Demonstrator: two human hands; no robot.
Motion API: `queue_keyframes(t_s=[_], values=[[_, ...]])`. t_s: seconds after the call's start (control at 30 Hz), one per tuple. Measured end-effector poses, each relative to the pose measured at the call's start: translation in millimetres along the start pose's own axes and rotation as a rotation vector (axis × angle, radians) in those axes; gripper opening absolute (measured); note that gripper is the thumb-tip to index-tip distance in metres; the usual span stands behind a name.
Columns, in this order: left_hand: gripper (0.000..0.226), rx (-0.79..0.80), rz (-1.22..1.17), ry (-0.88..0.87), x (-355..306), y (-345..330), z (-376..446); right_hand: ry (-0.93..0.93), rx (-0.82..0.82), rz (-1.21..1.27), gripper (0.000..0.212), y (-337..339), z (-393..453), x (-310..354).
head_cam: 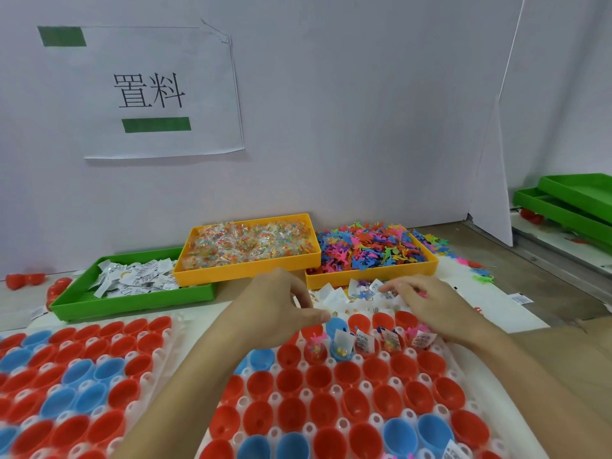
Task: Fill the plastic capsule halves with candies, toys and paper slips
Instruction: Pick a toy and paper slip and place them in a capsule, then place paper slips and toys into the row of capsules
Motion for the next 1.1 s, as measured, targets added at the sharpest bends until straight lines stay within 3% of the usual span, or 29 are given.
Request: queue_keyframes(t_s=[0.27,0.5,0.67,0.93,1.1], values=[[0.025,0.001,-0.009,-0.013,1.4,1.3,0.3,-0.053,-0.017,0.048,0.04,-0.6,2.0,-9.5],[0.021,0.086,0.009,-0.036,0.1,-4.7,0.5,0.03,-0.372,0.042,0.01,25.1,-1.9,2.9],[0.013,0.114,0.059,-0.064,-1.1,-9.3,0.1,0.101,-0.477,0.236,0.028,33.4,-6.1,23.6],[0.012,0.111,0.082,-0.047,2.4,-11.0,2.3,0.362,-0.153,0.253,0.021,14.1,-14.5,104.9],[0.018,0.11,0.082,-0.045,2.7,-10.7,3.5,0.376,-0.001,0.152,0.011,-5.7,-18.0,112.2]])
Point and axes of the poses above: each hand's wrist, its own z-axis towards the middle knuckle, its own y-axis out of the back of the hand, x = y × z, the point moved 5 cm from there along z, towards the middle knuckle, and after that the axes turned 11 degrees about y, right-handed, at the moved point
